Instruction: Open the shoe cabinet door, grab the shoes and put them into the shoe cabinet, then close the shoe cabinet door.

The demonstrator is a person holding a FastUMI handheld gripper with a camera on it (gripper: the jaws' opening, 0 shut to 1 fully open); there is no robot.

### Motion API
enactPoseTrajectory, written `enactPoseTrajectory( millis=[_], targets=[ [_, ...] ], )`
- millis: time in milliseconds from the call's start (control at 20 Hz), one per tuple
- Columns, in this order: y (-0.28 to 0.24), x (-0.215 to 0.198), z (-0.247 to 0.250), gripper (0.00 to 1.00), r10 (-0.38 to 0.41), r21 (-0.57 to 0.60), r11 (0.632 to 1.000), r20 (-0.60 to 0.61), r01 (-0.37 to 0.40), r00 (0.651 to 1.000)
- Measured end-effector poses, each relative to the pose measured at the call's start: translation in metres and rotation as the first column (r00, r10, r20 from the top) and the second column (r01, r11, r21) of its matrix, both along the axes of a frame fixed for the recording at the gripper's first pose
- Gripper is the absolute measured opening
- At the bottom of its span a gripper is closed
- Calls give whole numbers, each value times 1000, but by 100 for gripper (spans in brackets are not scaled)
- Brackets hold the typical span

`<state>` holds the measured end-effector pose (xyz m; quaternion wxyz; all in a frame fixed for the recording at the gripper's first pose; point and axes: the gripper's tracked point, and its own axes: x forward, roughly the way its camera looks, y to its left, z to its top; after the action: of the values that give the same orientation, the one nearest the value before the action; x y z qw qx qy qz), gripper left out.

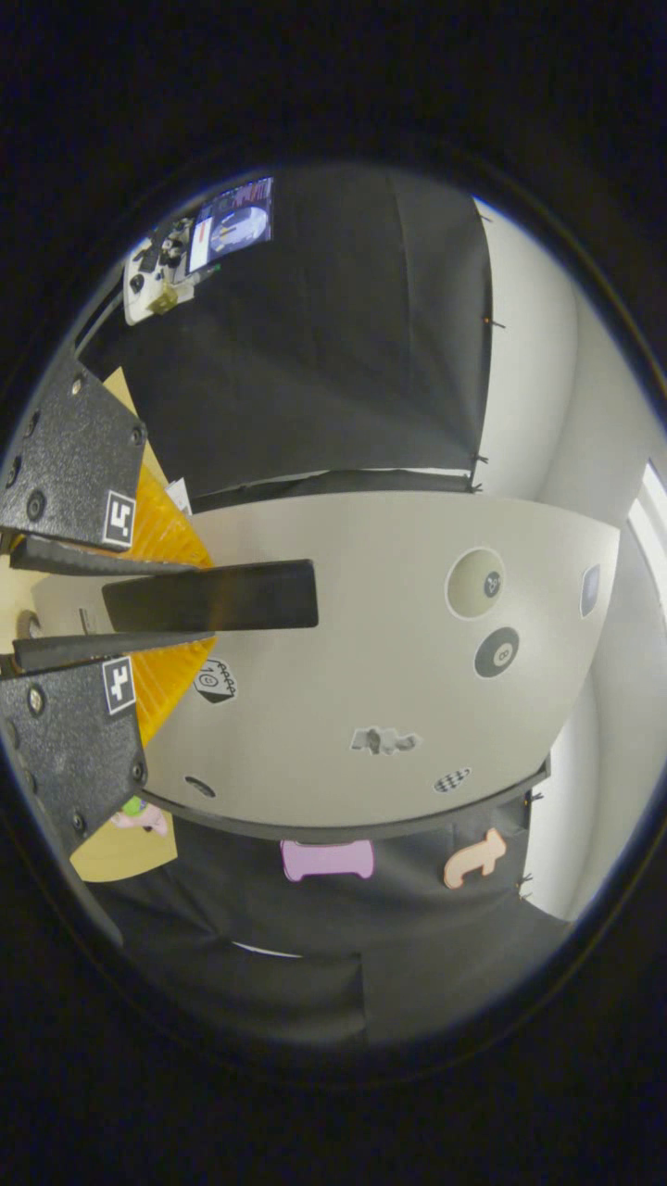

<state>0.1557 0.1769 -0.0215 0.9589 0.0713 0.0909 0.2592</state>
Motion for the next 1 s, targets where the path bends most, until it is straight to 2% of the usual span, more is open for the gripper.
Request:
enactPoseTrajectory(
  millis=[350,650,1000],
  targets=[
    [-34,-8,0,28,-112,-26,993,17,113,994],
    [-45,-7,-3,22,-161,-51,985,37,162,986],
    [-83,5,-6,14,-308,-95,946,29,310,951]
  ],
)
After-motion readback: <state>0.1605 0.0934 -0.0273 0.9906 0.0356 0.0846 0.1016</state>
